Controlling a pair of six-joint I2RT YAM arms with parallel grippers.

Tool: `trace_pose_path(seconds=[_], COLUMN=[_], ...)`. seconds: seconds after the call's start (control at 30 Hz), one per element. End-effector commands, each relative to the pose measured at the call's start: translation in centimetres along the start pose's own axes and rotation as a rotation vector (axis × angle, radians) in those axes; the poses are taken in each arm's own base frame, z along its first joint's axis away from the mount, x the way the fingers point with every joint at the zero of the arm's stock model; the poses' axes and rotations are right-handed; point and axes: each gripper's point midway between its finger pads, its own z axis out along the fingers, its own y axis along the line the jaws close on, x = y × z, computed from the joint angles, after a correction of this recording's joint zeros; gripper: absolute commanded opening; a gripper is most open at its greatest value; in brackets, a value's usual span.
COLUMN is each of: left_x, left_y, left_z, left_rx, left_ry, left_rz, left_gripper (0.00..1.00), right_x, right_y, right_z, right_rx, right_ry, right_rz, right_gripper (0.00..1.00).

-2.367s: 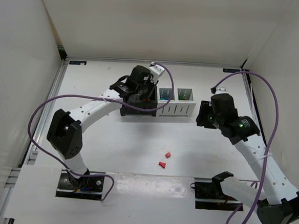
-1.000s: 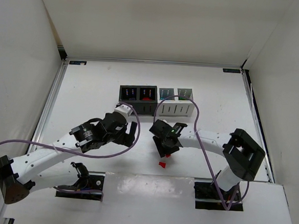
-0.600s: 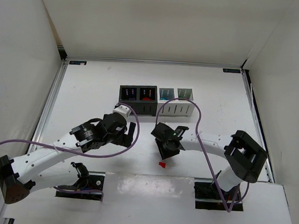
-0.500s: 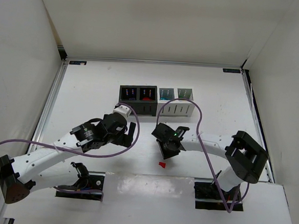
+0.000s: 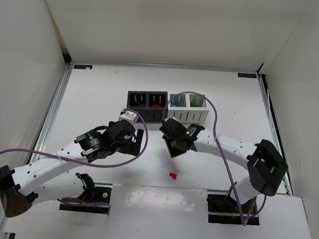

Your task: Sort the legos into containers by color

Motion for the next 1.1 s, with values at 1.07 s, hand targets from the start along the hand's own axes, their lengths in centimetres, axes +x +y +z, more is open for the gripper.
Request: trace_pose_path(seconds=[1.07], left_x=[0.8], left_y=[2.0], left_z=[-0.6], left_rx=[-0.093], left_ry=[0.009], left_rz=[-0.036], left_gripper=[1.00], right_x=[-27.6], right_y=[-0.9], right_z=[-5.8], right_rx=[-0.045], right_ry=[-0.429], right_rz=[-0.122], right_gripper=[0.51])
